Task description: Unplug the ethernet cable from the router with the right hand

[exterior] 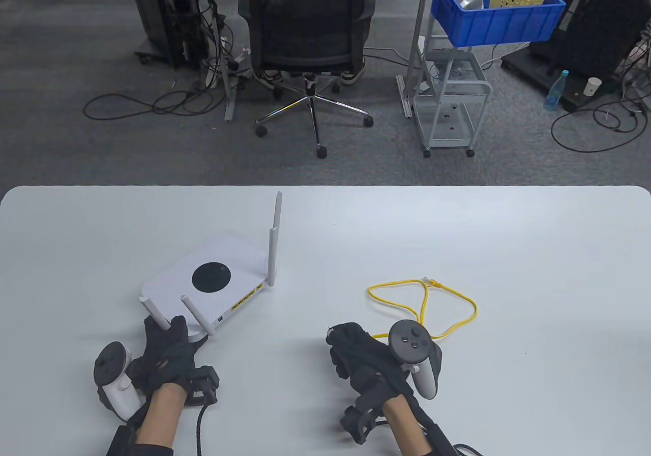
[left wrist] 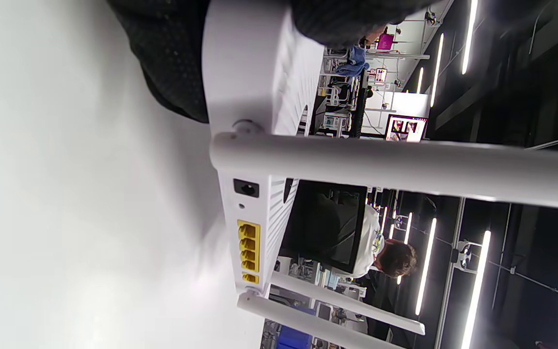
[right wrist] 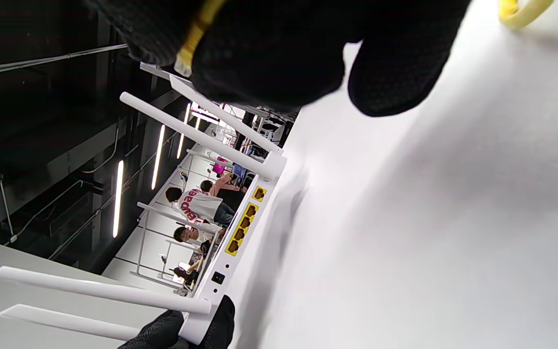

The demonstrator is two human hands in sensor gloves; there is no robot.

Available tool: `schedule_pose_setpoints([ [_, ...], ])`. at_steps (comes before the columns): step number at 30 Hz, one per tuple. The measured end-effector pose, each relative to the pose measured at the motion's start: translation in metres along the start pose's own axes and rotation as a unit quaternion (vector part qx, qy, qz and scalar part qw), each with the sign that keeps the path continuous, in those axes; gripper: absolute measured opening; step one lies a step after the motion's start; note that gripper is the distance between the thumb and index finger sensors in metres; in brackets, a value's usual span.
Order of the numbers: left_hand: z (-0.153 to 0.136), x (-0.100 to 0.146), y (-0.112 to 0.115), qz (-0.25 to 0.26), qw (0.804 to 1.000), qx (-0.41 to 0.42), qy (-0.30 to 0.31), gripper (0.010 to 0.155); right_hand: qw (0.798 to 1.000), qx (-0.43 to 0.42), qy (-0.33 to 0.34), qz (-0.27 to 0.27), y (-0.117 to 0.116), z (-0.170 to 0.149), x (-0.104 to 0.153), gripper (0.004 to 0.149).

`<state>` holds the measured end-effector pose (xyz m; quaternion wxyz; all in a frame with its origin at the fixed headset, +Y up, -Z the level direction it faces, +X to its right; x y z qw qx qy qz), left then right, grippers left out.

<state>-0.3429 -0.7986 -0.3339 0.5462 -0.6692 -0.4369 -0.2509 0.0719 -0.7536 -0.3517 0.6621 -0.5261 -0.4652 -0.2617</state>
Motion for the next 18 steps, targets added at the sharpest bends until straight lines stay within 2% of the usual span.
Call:
schedule_pose_setpoints([
  [9,-0.0023,-0.0003,0.0012,0.003,1.0,-0.026,0.001,0.08,1.0,0.017,-0.003,0.005,-0.0041,0.0005,-0.001,0.054],
  [15,-0.0032,-0.0013,0.0017,-0.005,1.0,-0.01,-0.011,0.08,1.0,0.023,-0.005,0.005,-0.004,0.0003,-0.0009,0.054],
  [18,0.001,-0.0011,0.0014,-0.003,0.999,-0.039,-0.002,0.079,1.0,0.028,-0.007,0.006,-0.0045,0.0002,-0.001,0.054],
])
Point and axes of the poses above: the tracker on the back of each hand, its own z axis roughly to the thumb side, its own x axis roughly from the fingertips to the wrist, y = z × x, the point moved 4 cm from there along -x, roughly from the wrist to the fingertips, and after that the axes turned 11 degrees about z, right-handed, at the moved point
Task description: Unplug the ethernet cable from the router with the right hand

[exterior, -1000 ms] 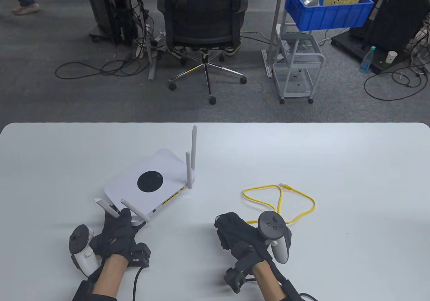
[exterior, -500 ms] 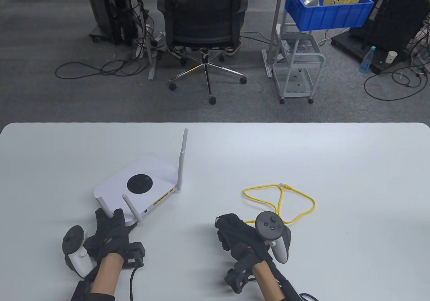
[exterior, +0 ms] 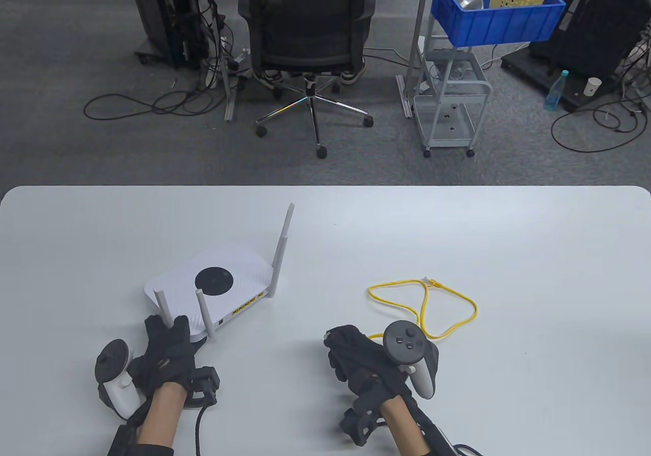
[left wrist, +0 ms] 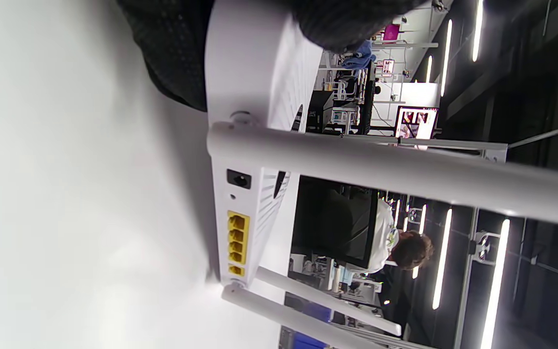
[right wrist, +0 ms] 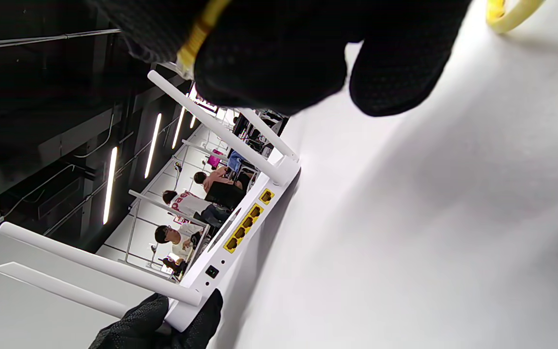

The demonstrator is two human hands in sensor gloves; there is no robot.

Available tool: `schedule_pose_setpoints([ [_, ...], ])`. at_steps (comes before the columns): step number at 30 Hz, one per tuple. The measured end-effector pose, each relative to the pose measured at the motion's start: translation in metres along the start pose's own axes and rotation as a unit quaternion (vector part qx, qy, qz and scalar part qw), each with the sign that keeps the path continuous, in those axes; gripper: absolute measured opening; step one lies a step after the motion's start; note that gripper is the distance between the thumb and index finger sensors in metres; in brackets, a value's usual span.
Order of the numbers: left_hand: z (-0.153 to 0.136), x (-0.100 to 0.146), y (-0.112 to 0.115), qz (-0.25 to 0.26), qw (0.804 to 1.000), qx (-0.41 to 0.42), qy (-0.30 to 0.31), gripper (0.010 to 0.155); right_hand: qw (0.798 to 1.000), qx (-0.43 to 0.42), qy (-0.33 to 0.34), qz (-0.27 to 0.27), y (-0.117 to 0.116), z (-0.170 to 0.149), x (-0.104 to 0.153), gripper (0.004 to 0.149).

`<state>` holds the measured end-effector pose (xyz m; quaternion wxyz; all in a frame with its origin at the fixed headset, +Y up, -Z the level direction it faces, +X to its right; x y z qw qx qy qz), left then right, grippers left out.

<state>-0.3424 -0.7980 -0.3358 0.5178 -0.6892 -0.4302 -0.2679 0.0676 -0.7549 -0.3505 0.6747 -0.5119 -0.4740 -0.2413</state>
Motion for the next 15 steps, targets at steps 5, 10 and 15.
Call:
schedule_pose_setpoints([
  [5,0.012,0.005,0.001,0.022,0.995,-0.095,0.034,0.071,1.0,0.009,-0.002,0.003,-0.001,0.0,0.0,0.054],
  [10,0.025,0.01,0.0,0.054,0.968,-0.239,0.062,0.064,1.0,0.02,-0.005,0.005,-0.003,0.0,-0.001,0.054],
  [15,0.033,0.011,0.0,0.079,0.923,-0.37,0.072,0.061,1.0,0.028,-0.006,0.005,-0.003,0.001,-0.001,0.054],
])
Point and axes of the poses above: the tracker on the back of each hand, its own z axis roughly to the thumb side, its own x axis roughly from the fingertips to the wrist, y = z × x, the point moved 4 cm from there along -x, roughly from the wrist to the fingertips, and after that the axes turned 11 degrees about z, right-handed, at the moved point
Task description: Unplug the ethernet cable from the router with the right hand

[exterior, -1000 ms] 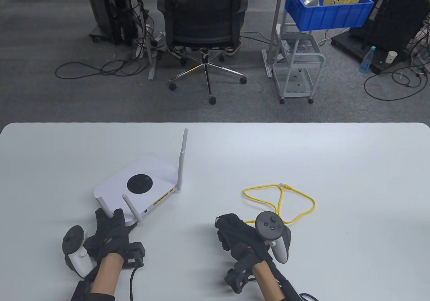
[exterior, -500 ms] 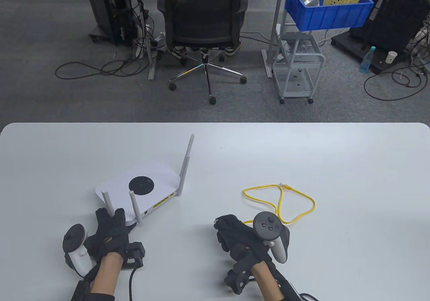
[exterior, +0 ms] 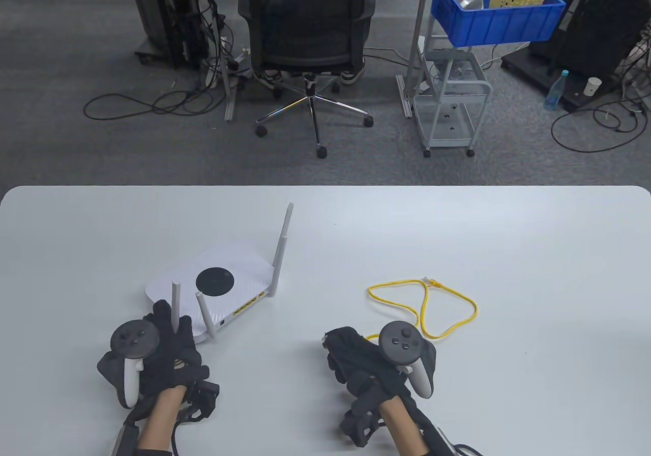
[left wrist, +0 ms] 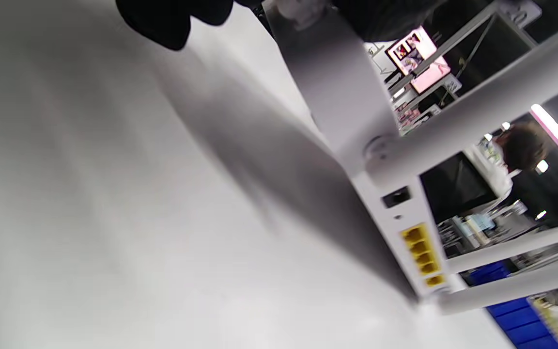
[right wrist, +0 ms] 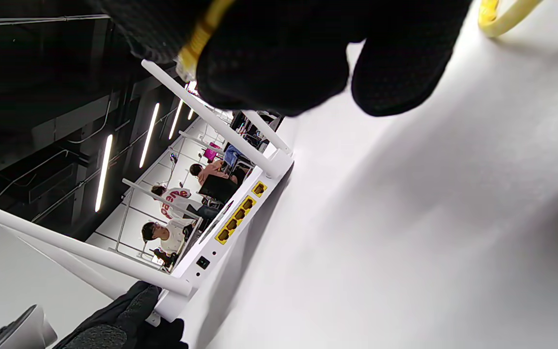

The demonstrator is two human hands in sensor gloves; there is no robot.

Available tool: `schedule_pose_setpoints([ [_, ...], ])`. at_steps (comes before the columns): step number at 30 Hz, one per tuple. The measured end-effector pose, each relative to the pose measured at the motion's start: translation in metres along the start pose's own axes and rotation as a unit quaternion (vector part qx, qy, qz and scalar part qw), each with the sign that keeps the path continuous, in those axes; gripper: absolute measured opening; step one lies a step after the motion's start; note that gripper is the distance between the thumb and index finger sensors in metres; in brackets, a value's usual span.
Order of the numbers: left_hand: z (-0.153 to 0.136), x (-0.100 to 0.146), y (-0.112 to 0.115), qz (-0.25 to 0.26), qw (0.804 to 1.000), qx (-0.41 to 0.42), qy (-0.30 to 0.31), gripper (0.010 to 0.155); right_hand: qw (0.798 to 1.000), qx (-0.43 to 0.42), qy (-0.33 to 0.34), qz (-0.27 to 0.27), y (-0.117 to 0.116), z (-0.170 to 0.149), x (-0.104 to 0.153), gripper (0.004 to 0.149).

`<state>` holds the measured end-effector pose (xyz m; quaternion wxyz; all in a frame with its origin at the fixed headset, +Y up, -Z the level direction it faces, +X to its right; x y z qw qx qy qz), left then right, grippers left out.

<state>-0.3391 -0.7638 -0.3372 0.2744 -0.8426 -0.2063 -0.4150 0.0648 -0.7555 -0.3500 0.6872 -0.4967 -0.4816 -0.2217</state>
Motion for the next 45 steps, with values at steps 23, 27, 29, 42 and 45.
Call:
schedule_pose_setpoints([
  [23,-0.018,-0.013,0.026,-0.08,0.99,-0.104,-0.048,0.062,0.999,0.04,0.001,-0.006,0.0,0.005,0.0,0.054],
  [27,-0.017,-0.014,0.024,-0.107,0.989,-0.095,-0.041,0.072,0.999,0.047,0.009,-0.017,0.005,0.01,0.003,0.054],
  [29,-0.014,-0.014,0.019,-0.109,0.988,-0.11,-0.027,0.079,0.998,0.058,0.012,-0.025,0.008,0.012,0.004,0.056],
  [42,-0.003,0.01,-0.03,-0.073,0.982,-0.135,0.108,0.09,0.889,0.424,-0.019,-0.175,0.028,0.029,0.019,0.053],
  [45,-0.007,0.013,-0.028,-0.083,0.98,-0.142,0.11,0.09,0.852,0.491,-0.043,-0.177,0.027,0.023,0.016,0.052],
])
Point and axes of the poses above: the tracker on the back of each hand, its own z axis roughly to the thumb side, its own x axis roughly from the fingertips to the wrist, y = z × x, the point moved 4 cm from there along -x, roughly from the wrist to the fingertips, and after that the axes turned 11 degrees about z, right-handed, at the moved point
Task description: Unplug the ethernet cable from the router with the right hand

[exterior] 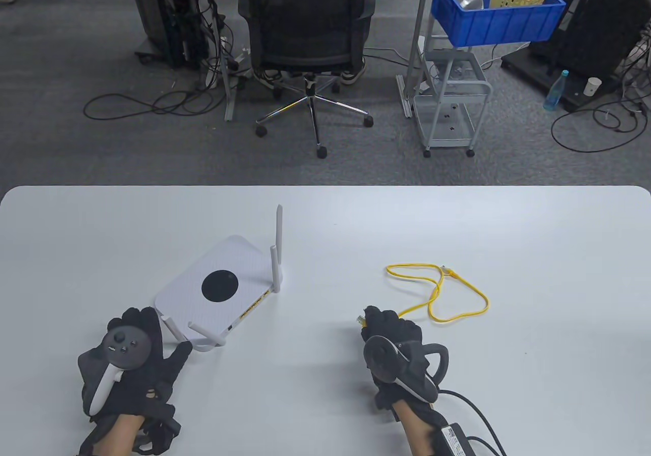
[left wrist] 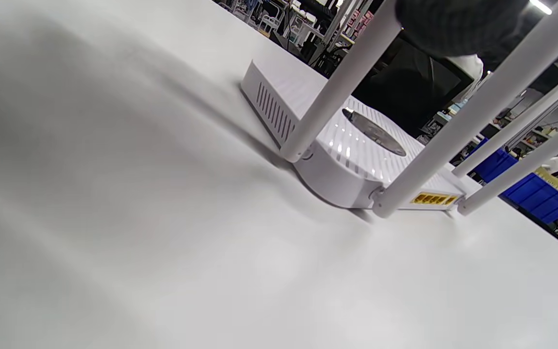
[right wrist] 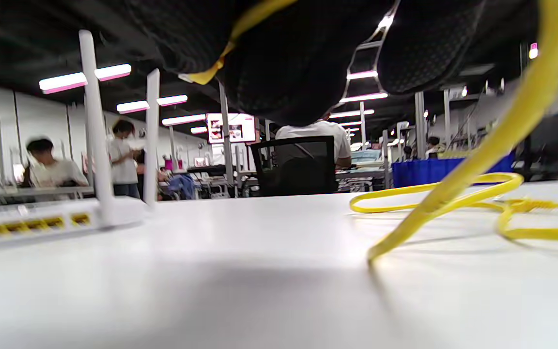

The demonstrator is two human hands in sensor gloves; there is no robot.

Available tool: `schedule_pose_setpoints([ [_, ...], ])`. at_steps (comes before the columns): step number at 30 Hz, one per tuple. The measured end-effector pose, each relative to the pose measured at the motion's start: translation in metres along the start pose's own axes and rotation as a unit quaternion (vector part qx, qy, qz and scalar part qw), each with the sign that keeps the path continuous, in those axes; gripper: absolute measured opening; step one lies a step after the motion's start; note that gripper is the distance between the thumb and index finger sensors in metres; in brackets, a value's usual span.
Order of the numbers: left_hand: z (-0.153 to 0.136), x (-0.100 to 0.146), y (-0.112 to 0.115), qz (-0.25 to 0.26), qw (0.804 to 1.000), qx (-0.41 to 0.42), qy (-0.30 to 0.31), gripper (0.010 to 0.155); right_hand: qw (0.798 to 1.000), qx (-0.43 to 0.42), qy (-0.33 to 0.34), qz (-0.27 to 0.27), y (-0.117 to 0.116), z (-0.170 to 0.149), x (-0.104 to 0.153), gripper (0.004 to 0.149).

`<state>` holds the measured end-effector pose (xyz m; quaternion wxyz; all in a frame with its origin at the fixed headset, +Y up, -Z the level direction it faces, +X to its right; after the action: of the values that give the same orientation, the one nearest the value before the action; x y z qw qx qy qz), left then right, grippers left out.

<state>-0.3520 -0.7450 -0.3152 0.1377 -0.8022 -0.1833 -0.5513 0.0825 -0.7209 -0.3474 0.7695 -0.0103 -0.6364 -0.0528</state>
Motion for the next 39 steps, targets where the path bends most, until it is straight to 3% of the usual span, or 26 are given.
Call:
schedule_pose_setpoints([
  [8,0.016,0.007,0.001,0.02,0.998,-0.044,0.036,0.091,0.999,0.034,-0.02,0.033,-0.015,-0.005,-0.007,0.05],
  [19,0.019,0.009,0.001,0.019,0.998,-0.04,0.044,0.092,0.99,0.095,-0.017,0.101,-0.037,0.004,-0.013,0.048],
  [39,0.022,0.01,0.006,0.003,0.998,-0.052,0.044,0.093,0.982,0.123,-0.023,0.143,-0.048,0.009,-0.015,0.049],
])
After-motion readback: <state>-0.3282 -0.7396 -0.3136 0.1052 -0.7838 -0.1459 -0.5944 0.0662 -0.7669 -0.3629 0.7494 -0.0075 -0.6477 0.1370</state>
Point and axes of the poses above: the tracker on the back of each hand, its own z axis roughly to the thumb side, its own x axis roughly from the fingertips to the wrist, y = z × x, the point moved 4 cm from there along -x, roughly from the wrist to the fingertips, and after that the axes turned 11 degrees about z, right-handed, at the moved point
